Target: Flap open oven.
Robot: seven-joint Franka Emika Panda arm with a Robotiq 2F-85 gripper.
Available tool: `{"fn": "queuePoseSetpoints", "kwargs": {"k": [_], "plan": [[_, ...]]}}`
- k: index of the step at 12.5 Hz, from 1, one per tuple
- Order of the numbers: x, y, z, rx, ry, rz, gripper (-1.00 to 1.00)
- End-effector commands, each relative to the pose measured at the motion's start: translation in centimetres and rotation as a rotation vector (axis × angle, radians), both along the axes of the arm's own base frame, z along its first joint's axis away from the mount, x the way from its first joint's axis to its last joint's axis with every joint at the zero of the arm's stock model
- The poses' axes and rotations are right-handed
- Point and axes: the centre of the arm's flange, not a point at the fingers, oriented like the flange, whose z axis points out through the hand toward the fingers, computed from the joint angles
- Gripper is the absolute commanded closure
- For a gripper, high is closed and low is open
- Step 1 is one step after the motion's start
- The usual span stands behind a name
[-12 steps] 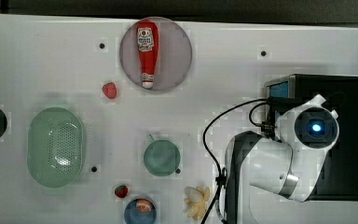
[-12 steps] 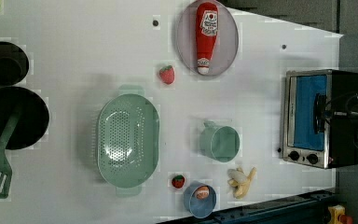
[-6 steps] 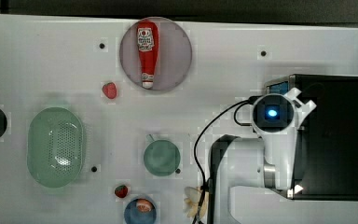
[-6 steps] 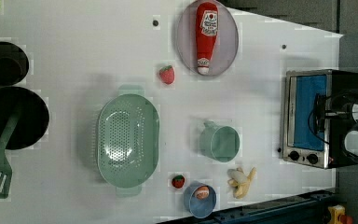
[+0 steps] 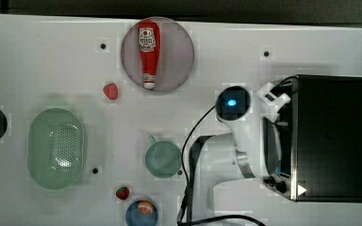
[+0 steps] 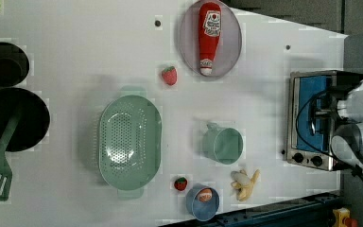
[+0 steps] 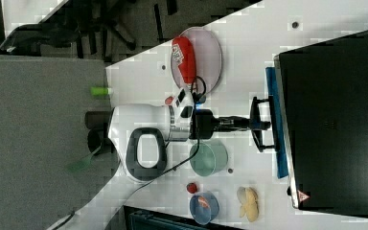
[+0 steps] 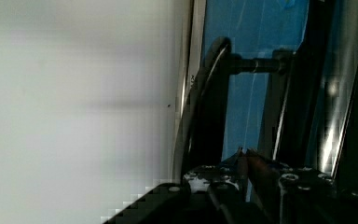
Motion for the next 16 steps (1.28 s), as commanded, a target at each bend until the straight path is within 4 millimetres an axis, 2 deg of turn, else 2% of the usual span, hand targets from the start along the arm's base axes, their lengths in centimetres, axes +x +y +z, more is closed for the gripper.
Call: {"fn": "queuePoseSetpoints", "kwargs": {"k": [1,4,9,12,14,16], "plan": [[0.6,5.7,-3.2,-0.066,-0.013,-0.026,0.65],[0.4,8.3,-6.3,-0.145,0.003,-0.019,0.65],[-0.4,12.5,-12.7,-0.192,0.052,0.026,0.65],[-0.1,13.8,-15.8,-0.221,0.007,-0.047,0.65],[0.7,14.3,-15.8,-0.216,-0.025,-0.063,0.65],[1.8,14.4,-14.1,-0.191,-0.068,-0.091,0.65]]}}
